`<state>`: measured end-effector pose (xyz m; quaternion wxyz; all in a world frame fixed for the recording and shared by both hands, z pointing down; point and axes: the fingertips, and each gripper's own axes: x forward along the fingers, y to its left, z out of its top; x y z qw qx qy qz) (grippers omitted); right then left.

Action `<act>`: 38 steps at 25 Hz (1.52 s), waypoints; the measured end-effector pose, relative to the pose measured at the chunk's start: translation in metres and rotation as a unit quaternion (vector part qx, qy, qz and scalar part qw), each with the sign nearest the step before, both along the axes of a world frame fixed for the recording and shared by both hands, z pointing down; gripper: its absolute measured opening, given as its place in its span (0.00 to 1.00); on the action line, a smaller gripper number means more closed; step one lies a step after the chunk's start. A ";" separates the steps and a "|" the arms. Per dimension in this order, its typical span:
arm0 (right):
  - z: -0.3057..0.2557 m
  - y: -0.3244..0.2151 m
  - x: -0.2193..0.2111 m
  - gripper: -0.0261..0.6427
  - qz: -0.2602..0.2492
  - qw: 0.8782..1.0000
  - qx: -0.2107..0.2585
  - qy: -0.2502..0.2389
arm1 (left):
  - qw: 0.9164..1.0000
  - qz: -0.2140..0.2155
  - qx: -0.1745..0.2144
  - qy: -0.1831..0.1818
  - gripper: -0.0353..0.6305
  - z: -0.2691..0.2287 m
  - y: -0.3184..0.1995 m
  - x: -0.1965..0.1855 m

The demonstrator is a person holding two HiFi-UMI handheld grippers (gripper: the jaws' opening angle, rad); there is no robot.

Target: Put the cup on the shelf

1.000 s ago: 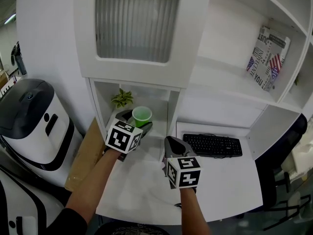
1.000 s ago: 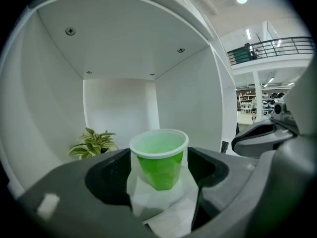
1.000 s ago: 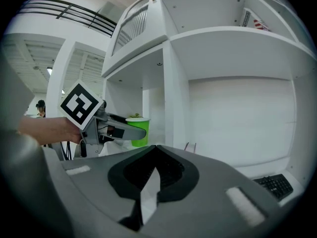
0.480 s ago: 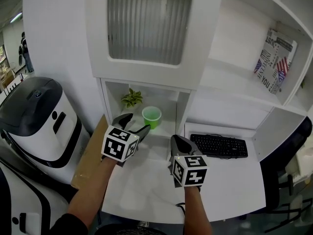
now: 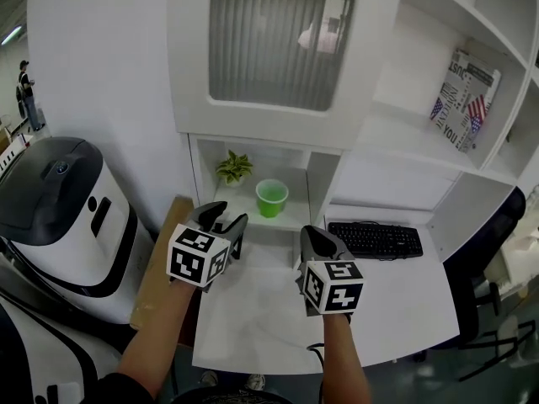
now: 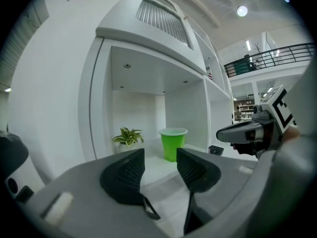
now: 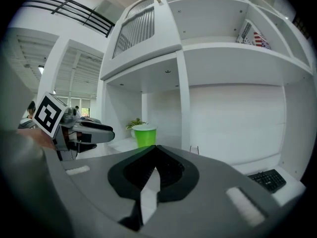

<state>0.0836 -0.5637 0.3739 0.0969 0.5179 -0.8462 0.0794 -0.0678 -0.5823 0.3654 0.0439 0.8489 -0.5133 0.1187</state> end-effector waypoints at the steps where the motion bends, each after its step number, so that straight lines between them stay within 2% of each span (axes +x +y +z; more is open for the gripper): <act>1: -0.001 0.002 -0.003 0.08 0.004 1.000 0.000 0.000 | 1.000 0.004 0.003 0.001 0.35 -0.001 0.003 -0.004; 12: -0.016 0.032 -0.027 0.08 0.041 0.999 0.022 0.011 | 0.999 0.028 0.019 0.018 0.19 -0.003 0.029 -0.043; 20: -0.018 0.051 -0.028 0.08 0.069 0.997 0.036 0.013 | 0.999 0.042 0.008 0.020 0.11 0.004 0.042 -0.056; 23: -0.020 0.056 -0.029 0.07 0.073 0.996 0.041 0.019 | 0.999 0.039 0.008 0.025 0.06 0.006 0.044 -0.061; 38: -0.024 0.053 -0.032 0.08 0.074 0.995 0.056 0.026 | 0.999 0.035 0.020 0.027 0.05 0.000 0.038 -0.065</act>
